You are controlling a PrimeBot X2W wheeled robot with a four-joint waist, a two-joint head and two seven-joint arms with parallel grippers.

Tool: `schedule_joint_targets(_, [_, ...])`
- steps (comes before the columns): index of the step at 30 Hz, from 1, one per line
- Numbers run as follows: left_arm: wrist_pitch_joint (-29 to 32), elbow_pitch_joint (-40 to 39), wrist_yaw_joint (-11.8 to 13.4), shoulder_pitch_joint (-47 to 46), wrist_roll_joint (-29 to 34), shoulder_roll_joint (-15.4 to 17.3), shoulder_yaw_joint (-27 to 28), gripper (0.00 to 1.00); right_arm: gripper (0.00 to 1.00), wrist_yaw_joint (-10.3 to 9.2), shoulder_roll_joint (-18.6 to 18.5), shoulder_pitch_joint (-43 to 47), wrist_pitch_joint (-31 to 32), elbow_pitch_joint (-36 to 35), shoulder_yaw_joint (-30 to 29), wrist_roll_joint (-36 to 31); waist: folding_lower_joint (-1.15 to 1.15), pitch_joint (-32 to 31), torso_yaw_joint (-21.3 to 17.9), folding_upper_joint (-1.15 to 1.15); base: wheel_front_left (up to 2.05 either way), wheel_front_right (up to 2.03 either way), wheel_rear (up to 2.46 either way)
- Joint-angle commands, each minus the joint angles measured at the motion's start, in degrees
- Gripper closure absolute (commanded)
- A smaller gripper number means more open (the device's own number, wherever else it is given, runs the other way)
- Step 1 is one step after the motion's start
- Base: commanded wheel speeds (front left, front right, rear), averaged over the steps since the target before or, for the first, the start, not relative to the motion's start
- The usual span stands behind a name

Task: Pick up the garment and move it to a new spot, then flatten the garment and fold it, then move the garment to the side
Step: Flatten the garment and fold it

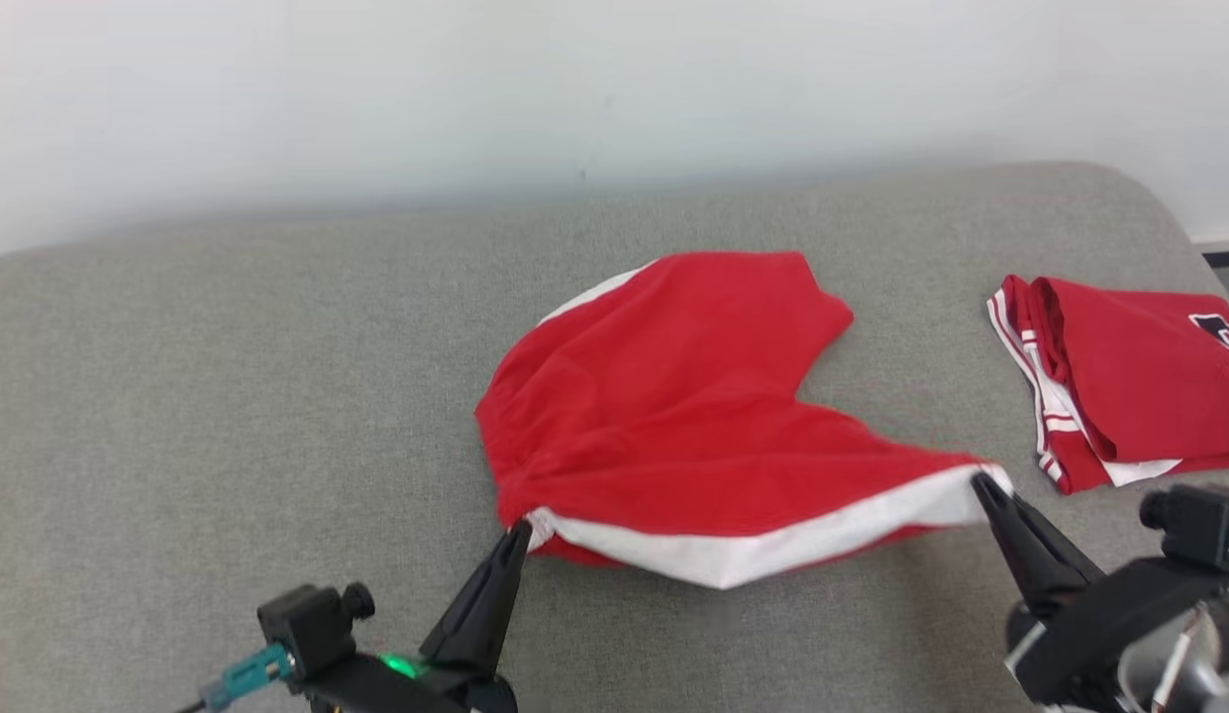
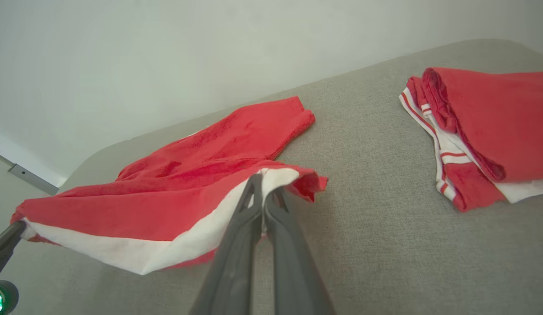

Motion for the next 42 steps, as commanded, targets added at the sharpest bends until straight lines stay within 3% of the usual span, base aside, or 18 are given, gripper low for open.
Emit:
schedule_joint_targets(1, [-0.14,-0.18,0.08,1.95,-0.42,0.45,-0.04,1.00,1.00,-0.12,-1.29,2.26,1.54,-0.75,-0.87,-0.16,0.00,-1.30,0.22,0.01,0.00,0.00,0.00])
schedule_joint_targets(13, [2.38,0.73,0.69,9.50,-2.15,3.52,-2.62,1.00,1.00,-0.12,-3.09,11.49,15.57,-3.11,-1.96,4.33,0.00,-4.53,0.41,0.01,0.00,0.00,0.00])
schedule_joint_targets(20, [4.52,-1.21,1.78,12.19,-3.12,5.29,-3.35,1.00,1.00,-0.12,-2.08,15.68,24.14,-5.04,-4.46,7.38,0.00,-5.27,0.35,0.01,0.00,0.00,0.00])
schedule_joint_targets(26, [8.60,-3.71,2.91,14.16,-5.03,7.74,-4.33,1.00,1.00,-0.12,1.31,19.43,33.78,-6.40,-9.80,6.49,0.00,-5.22,0.07,0.01,0.00,0.00,0.00])
schedule_joint_targets(32, [11.23,-6.68,4.22,15.96,-6.86,10.03,-4.22,1.00,1.00,-0.12,5.12,21.38,38.93,-9.48,-14.04,5.59,0.00,-4.54,-0.21,0.01,0.00,0.00,0.00])
schedule_joint_targets(36, [10.13,-8.60,4.26,16.00,-7.04,10.39,-3.08,1.00,1.00,-0.12,5.13,19.40,36.92,-12.61,-14.42,6.30,0.00,-3.79,-0.31,0.01,0.00,0.00,0.00])
schedule_joint_targets(42, [7.30,-8.12,3.66,10.88,-4.55,7.87,-1.85,1.00,1.00,-0.12,-0.12,11.33,26.94,-11.57,-10.09,5.83,0.00,-2.23,0.87,0.01,0.00,0.00,0.00])
